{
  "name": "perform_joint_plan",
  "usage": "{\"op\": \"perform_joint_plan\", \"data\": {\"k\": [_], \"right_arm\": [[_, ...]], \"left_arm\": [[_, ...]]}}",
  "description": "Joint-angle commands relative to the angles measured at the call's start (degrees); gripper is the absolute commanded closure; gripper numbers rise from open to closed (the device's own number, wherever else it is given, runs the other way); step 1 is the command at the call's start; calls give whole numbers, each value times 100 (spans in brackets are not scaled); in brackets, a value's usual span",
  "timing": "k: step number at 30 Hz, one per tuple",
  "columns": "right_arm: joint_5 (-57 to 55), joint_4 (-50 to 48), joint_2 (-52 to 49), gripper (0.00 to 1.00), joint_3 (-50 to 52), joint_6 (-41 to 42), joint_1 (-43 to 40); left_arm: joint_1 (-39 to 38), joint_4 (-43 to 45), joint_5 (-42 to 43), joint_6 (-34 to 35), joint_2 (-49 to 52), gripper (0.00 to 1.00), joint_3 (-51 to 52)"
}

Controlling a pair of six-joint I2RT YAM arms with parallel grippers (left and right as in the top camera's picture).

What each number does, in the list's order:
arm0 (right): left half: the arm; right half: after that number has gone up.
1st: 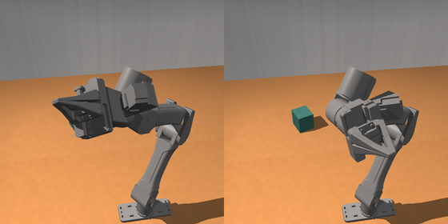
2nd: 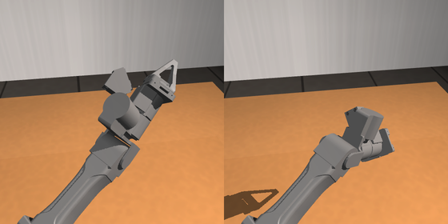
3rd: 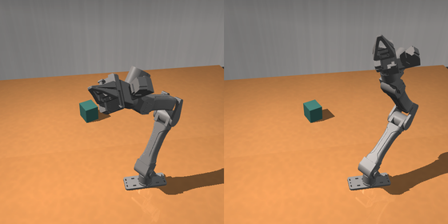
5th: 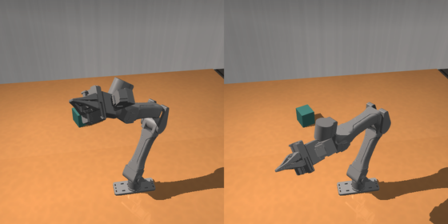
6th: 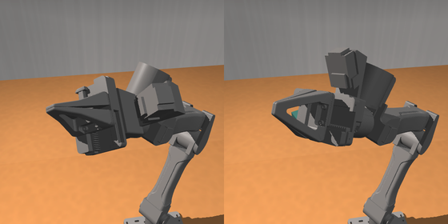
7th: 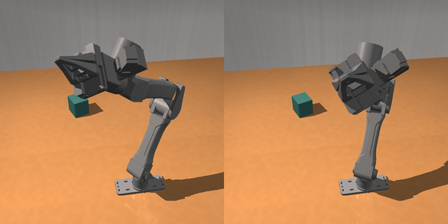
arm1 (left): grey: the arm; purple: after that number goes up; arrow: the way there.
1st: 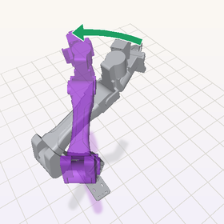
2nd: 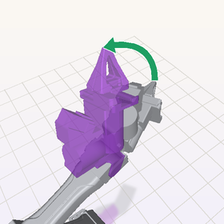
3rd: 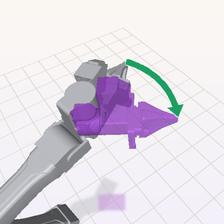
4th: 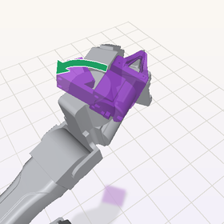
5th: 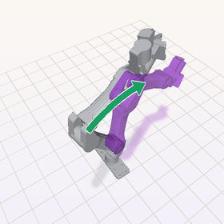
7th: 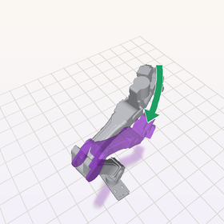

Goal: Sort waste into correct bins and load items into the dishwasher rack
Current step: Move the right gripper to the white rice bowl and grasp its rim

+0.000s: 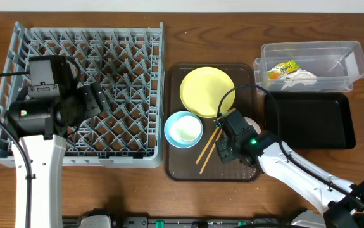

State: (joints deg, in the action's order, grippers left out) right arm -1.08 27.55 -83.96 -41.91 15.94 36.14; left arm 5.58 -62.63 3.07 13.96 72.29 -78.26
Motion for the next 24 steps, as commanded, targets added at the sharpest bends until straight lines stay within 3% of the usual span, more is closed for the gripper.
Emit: {"op": "perform_joint_plan", "data": {"k": [1, 8, 16, 24], "right_arm": [[-107, 4, -131, 91, 46, 33, 68], [-103, -26, -273, 98, 42, 35, 68], [-17, 144, 111, 99, -459, 33, 4], [568, 570, 833, 99, -1307, 33, -883]], "left_arm": [[17, -15, 37, 52, 37, 10, -72], [17, -13, 37, 52, 37, 10, -72], [17, -15, 37, 52, 37, 10, -72], [-28, -17, 146, -153, 37, 10, -72]]}}
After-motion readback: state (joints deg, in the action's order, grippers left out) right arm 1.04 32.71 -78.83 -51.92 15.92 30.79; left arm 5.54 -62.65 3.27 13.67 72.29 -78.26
